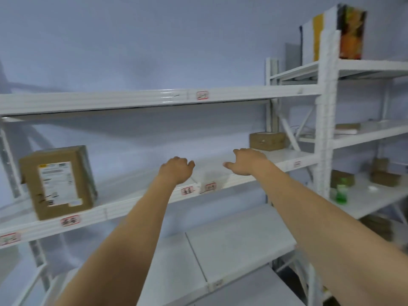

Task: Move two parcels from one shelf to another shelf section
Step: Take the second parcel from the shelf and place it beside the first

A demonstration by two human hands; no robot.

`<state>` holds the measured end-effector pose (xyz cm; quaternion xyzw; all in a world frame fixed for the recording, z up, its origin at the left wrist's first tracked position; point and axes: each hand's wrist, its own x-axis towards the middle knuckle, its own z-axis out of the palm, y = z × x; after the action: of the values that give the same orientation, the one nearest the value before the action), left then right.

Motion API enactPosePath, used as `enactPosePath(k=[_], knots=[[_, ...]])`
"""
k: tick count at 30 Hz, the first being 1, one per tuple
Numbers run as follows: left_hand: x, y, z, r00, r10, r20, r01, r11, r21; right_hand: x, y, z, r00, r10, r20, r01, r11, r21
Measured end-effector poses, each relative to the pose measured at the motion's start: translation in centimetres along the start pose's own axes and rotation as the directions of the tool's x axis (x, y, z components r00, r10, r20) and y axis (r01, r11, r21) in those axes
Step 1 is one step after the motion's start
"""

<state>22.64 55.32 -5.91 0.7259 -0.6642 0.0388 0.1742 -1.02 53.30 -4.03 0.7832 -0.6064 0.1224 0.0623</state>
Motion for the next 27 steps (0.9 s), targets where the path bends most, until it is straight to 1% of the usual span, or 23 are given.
enactPosePath(k=[6,9,12,16,18,23,27], knots=[[4.8,11.4,5.9,0.989,0.128,0.077,-0.129,0.992,0.013,2.2,8.9,2.3,0.994,0.105,0.010,-0.106,0.994,0.021],[8.2,16.5,8.1,0.979,0.187,0.086,-0.187,0.982,-0.003,4.6,13.5,3.6,0.987,0.161,0.019,-0.162,0.987,0.022],[12.5,20.4,10.6,0.970,0.230,0.084,-0.229,0.973,-0.016,7.9,17.7,4.7,0.979,0.203,-0.001,-0.203,0.979,0.000],[19.0,23.5,13.6,0.965,0.240,0.110,-0.238,0.971,-0.023,13.6,22.3,5.0,0.975,0.220,0.024,-0.220,0.975,0.013],[22.2,24.1,14.7,0.966,0.233,0.113,-0.232,0.972,-0.018,16.2,24.2,5.0,0.974,0.225,0.005,-0.225,0.974,0.038],[30.4,25.7,16.5,0.972,0.221,0.081,-0.221,0.975,-0.011,22.8,28.5,6.7,0.973,0.231,-0.013,-0.229,0.971,0.071],[34.8,27.4,18.4,0.970,0.222,0.099,-0.220,0.975,-0.028,27.2,31.5,8.2,0.974,0.227,0.022,-0.228,0.971,0.074]])
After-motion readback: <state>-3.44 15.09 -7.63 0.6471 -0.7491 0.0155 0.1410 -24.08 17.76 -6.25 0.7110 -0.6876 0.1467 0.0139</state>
